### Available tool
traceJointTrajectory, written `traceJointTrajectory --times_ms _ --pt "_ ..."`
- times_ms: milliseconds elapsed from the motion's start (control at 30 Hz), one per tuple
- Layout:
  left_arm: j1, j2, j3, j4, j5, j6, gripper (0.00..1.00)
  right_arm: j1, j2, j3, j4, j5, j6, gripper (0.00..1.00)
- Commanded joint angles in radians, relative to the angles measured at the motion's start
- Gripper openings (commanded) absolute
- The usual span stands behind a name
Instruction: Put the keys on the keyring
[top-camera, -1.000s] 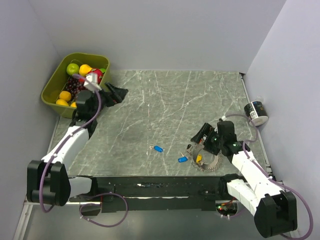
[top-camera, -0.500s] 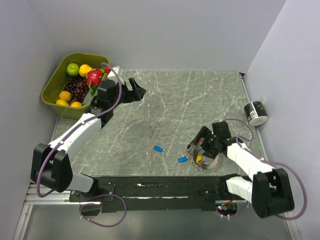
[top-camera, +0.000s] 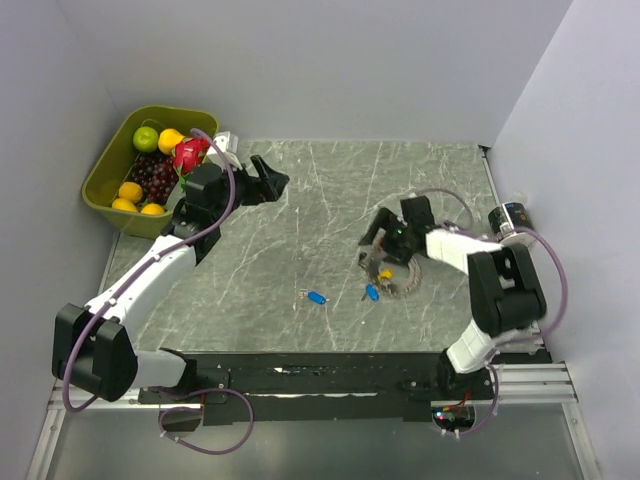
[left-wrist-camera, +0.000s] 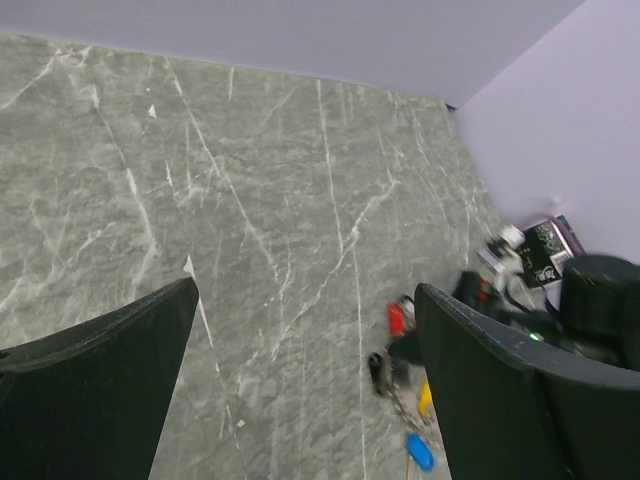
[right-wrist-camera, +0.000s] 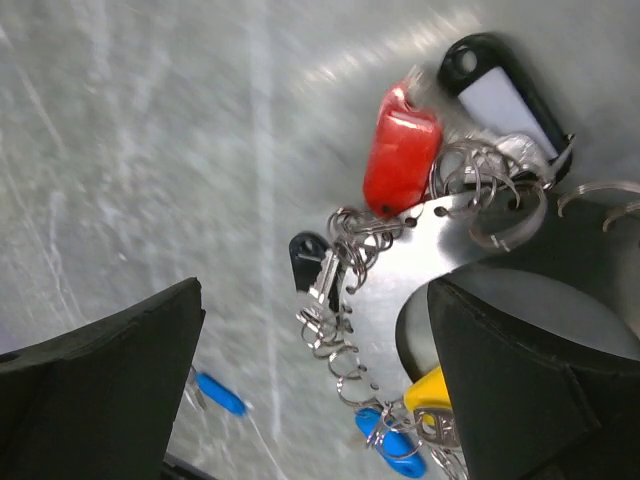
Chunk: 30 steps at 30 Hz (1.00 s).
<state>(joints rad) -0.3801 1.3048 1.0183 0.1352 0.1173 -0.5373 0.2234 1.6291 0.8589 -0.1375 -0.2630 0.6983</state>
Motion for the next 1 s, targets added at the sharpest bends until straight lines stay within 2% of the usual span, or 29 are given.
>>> traceJointTrajectory --times_ms 0,133,233,333,367,500,567,667,767,867,967 --pt "-0.002 -0.004 -0.007 0.027 0.096 0.008 0.96 0.071 0.078 0.175 0.035 -0.009 -0.104 1.0" --pt "-0.002 0.023 -0.05 0.035 0.133 -0.016 0.96 0.091 0.083 0.17 0.133 -0.114 -0.129 1.0" --pt "-0.002 0.068 -0.078 0.086 0.153 -0.064 0.96 0.093 0.048 0.187 0.029 -0.096 -0.167 1.0" --pt "-0.013 0.16 -0.078 0.121 0.192 -0.101 0.96 0.088 -0.064 0.114 -0.033 0.054 -0.19 1.0" --pt "-0.019 0.192 -0.063 0.089 0.199 -0.102 0.96 0.08 -0.099 0.091 -0.043 0.1 -0.194 1.0" --pt "-0.091 0.35 0.086 -0.009 0.163 -0.082 0.96 0.018 -0.248 0.008 -0.19 0.316 -0.177 1.0" --pt "-0.109 0.462 0.144 -0.029 0.203 -0.082 0.96 -0.018 -0.285 -0.012 -0.229 0.408 -0.169 1.0" --pt "-0.144 0.605 0.326 -0.106 0.251 -0.081 0.96 -0.105 -0.279 -0.057 -0.217 0.38 -0.169 1.0" --pt "-0.186 0.706 0.419 -0.132 0.275 -0.081 0.96 -0.142 -0.187 -0.017 -0.224 0.292 -0.177 1.0" --pt "-0.203 0.787 0.48 -0.16 0.338 -0.104 0.96 -0.156 -0.075 0.026 -0.209 0.214 -0.178 1.0" --pt "-0.212 0.809 0.48 -0.174 0.354 -0.113 0.96 -0.162 0.018 0.09 -0.221 0.122 -0.191 1.0"
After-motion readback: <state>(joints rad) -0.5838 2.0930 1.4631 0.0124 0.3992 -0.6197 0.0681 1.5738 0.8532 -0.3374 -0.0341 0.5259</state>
